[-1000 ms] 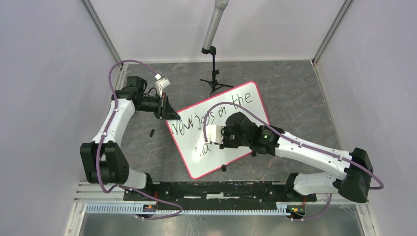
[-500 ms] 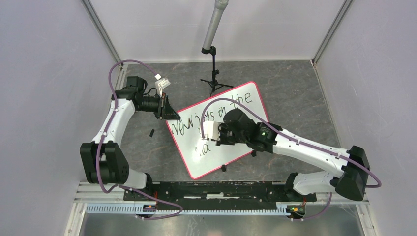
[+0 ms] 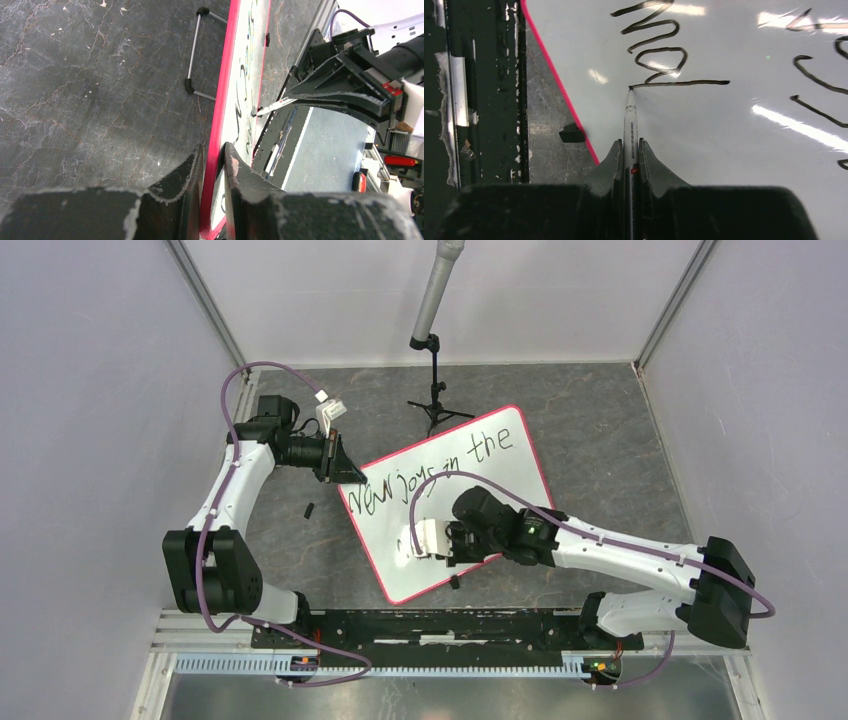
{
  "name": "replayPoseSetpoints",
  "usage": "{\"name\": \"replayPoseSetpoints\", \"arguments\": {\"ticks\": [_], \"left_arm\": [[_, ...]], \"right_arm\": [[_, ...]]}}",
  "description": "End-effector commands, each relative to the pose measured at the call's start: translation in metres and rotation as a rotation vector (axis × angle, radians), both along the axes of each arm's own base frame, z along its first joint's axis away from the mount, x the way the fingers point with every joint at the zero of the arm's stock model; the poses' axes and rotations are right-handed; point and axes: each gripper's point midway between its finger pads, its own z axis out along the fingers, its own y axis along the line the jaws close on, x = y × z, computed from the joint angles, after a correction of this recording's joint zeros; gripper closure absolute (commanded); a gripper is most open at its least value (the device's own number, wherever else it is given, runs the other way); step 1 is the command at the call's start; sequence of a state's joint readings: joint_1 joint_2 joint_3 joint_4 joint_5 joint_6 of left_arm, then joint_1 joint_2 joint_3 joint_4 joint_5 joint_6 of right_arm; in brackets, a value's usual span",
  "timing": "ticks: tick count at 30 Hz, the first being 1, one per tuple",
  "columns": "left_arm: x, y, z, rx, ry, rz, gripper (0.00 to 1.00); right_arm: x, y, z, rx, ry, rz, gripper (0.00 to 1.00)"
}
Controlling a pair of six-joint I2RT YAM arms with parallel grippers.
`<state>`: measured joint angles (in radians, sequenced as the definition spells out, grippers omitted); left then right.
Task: Write a sentence on the whiteboard
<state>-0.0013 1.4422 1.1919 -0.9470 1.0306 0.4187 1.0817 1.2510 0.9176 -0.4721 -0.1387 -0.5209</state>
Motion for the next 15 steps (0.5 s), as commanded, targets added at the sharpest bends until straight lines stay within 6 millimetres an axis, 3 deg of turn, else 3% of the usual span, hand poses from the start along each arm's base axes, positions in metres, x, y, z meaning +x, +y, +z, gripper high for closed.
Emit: {"name": "replayPoseSetpoints", "arguments": {"ticks": [1,7,11,15], "left_arm": [[0.008,0.007,-0.023,0.109,0.013,0.023,0.98],[0.008,0.006,-0.022,0.108,0.011,0.023,0.98],[0.007,0.007,-0.022,0.109,0.008,0.023,0.98],[0.007,0.007,-0.022,0.109,0.008,0.022,0.98]], "right_arm": [[-0.011,-0.006,-0.009,-0.033,0.016,0.034,1.0],[-0.005,0.007,0.02,0.048,-0.001,0.02,1.0],[0.012,0.008,0.045,0.123,-0.02,-0.045,1.0],[0.028,0.003,0.054,0.146,-0.036,-0.112,1.0]]}}
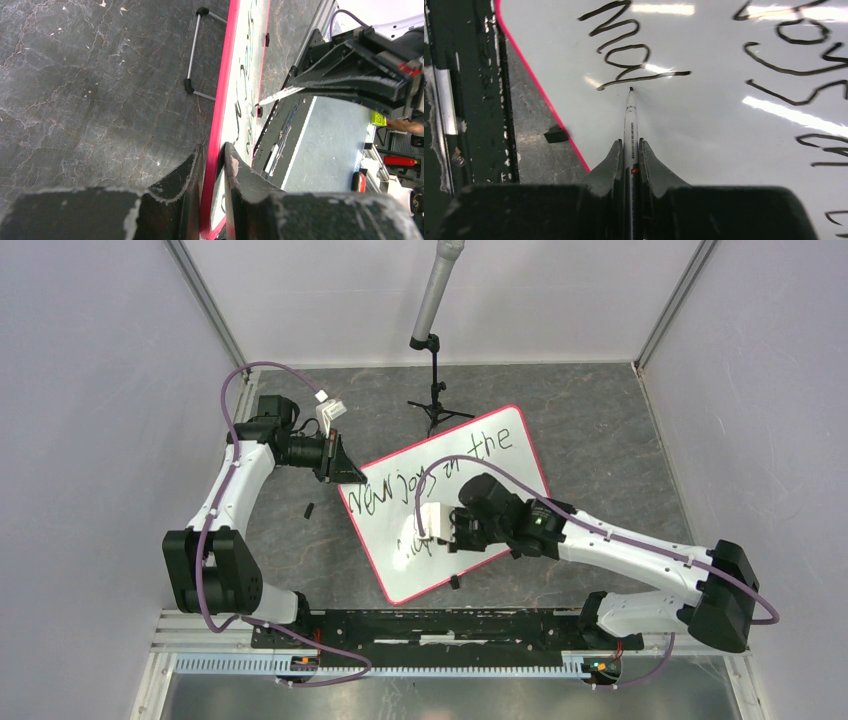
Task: Write a sentence on the whiteboard
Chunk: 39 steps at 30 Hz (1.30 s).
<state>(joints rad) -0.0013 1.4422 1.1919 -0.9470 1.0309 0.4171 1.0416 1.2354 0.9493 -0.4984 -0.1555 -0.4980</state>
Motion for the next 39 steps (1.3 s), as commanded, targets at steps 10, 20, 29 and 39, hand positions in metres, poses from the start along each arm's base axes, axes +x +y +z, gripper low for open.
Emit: {"name": "replayPoseSetpoints", "arguments": {"ticks": [10,20,29,39], "left_arm": [[0.007,0.007,-0.023,0.11,0.007,0.021,0.98],[0.008,0.007,-0.023,0.111,0.007,0.021,0.98],[0.007,0.007,-0.023,0.112,0.007,0.021,0.98],[0.008,0.007,-0.023,0.112,0.009,0.022,0.98]], "right_arm": [[0.027,0.007,0.027,0.084,-0.041,-0.094,1.0],[0.008,0.01,0.008,0.048,0.013,-0.021,1.0],[0.003,0.005,-0.003,0.01,0.016,-0.007,1.0],[0.002,-0.01,-0.01,-0.027,-0.008,-0.021,1.0]]}}
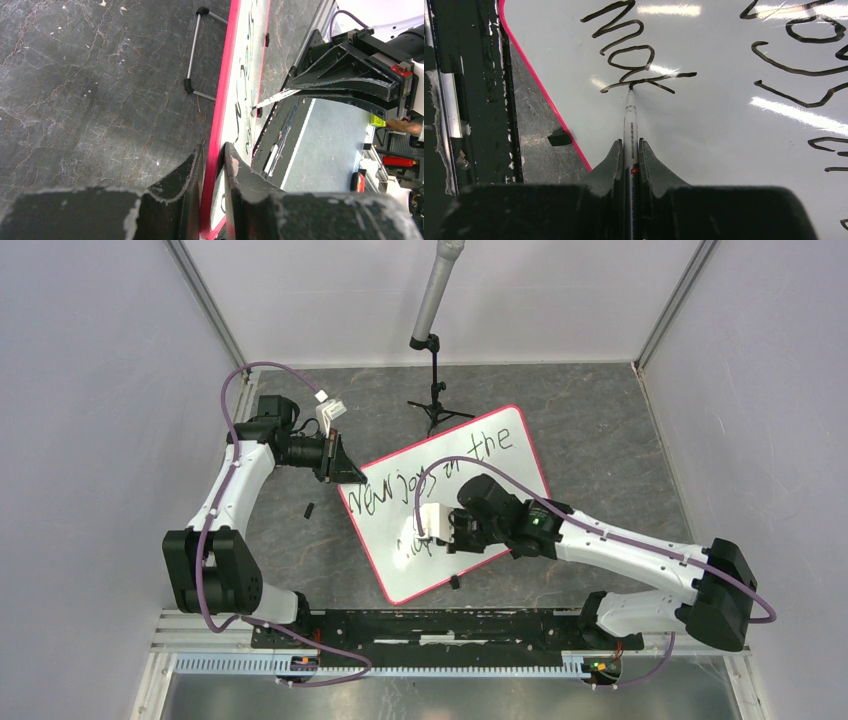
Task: Write a sentence on the whiteboard
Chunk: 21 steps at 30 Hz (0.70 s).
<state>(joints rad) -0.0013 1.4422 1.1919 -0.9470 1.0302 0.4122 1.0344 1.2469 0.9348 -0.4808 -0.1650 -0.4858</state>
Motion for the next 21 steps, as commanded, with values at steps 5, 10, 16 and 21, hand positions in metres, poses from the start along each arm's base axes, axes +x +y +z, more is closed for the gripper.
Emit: {"name": "replayPoseSetpoints", "arguments": {"ticks": [5,10,16,21], "left_arm": [[0.007,0.007,-0.023,0.112,0.005,0.02,0.98],[0.007,0.007,-0.023,0.113,0.005,0.019,0.98],[0.007,0.007,-0.023,0.111,0.004,0.02,0.98],[0.007,0.007,-0.022,0.109,0.003,0.02,0.97]], "right_arm": [[0.001,-0.012,-0.005,-0.036,-0.025,-0.009,1.0],[0.0,-0.01,0.003,-0.023,-0.031,0.005,1.0],[0.006,-0.004,0.033,0.072,-0.059,-0.013,1.0],[0.013,-0.002,0.033,0.075,-0.071,-0.032,1.0]]}}
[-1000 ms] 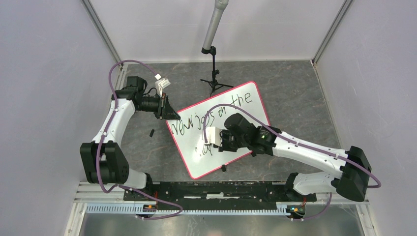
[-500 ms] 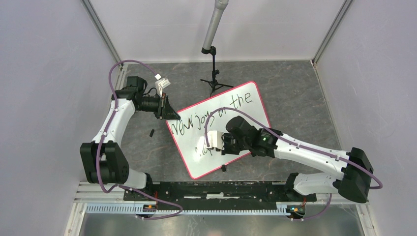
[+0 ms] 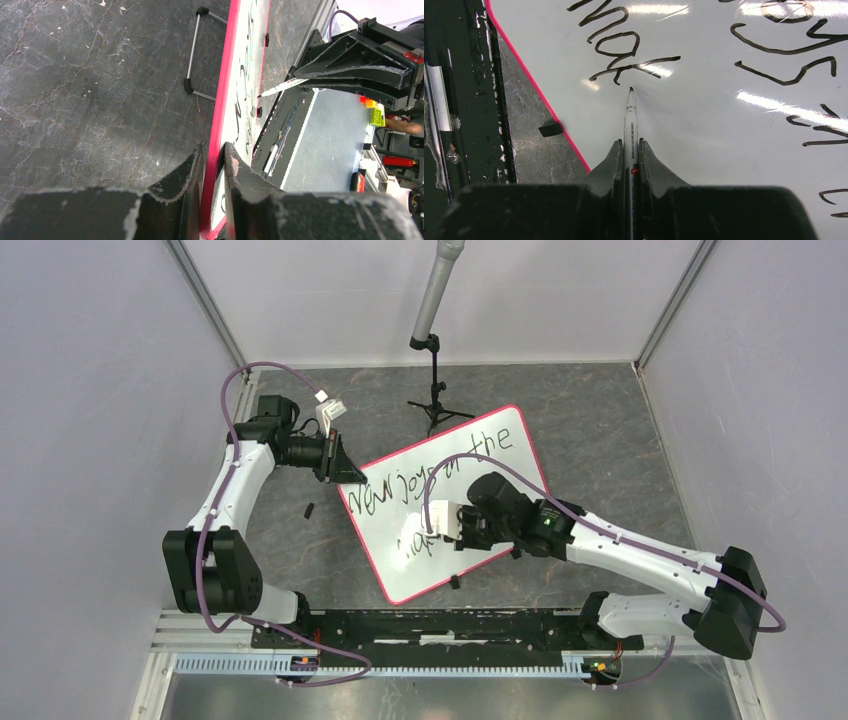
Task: Write a sentence on the whiteboard
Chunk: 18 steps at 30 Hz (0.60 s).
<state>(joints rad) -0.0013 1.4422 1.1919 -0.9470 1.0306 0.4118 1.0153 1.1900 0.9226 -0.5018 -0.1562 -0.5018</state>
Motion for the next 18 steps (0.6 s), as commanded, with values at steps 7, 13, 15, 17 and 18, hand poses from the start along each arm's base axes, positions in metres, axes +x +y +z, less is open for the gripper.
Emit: {"name": "replayPoseSetpoints", "arguments": {"ticks": [7,13,15,17,18], "left_arm": [[0.007,0.007,-0.023,0.111,0.004,0.02,0.98],[0.007,0.007,-0.023,0.11,0.008,0.019,0.98],[0.008,0.007,-0.023,0.11,0.007,0.018,0.97],[0.008,0.007,-0.023,0.11,0.007,0.019,0.98],[0.008,0.007,-0.023,0.11,0.006,0.018,0.98]], "right_arm": [[0.015,0.014,0.022,0.065,-0.049,-0.026,1.0],[0.027,0.004,0.018,0.041,-0.067,-0.079,1.0],[0.033,-0.003,0.018,0.032,-0.073,-0.101,1.0],[0.036,-0.007,0.019,0.028,-0.078,-0.117,1.0],[0.037,-0.009,0.02,0.026,-0.081,-0.121,1.0]]}}
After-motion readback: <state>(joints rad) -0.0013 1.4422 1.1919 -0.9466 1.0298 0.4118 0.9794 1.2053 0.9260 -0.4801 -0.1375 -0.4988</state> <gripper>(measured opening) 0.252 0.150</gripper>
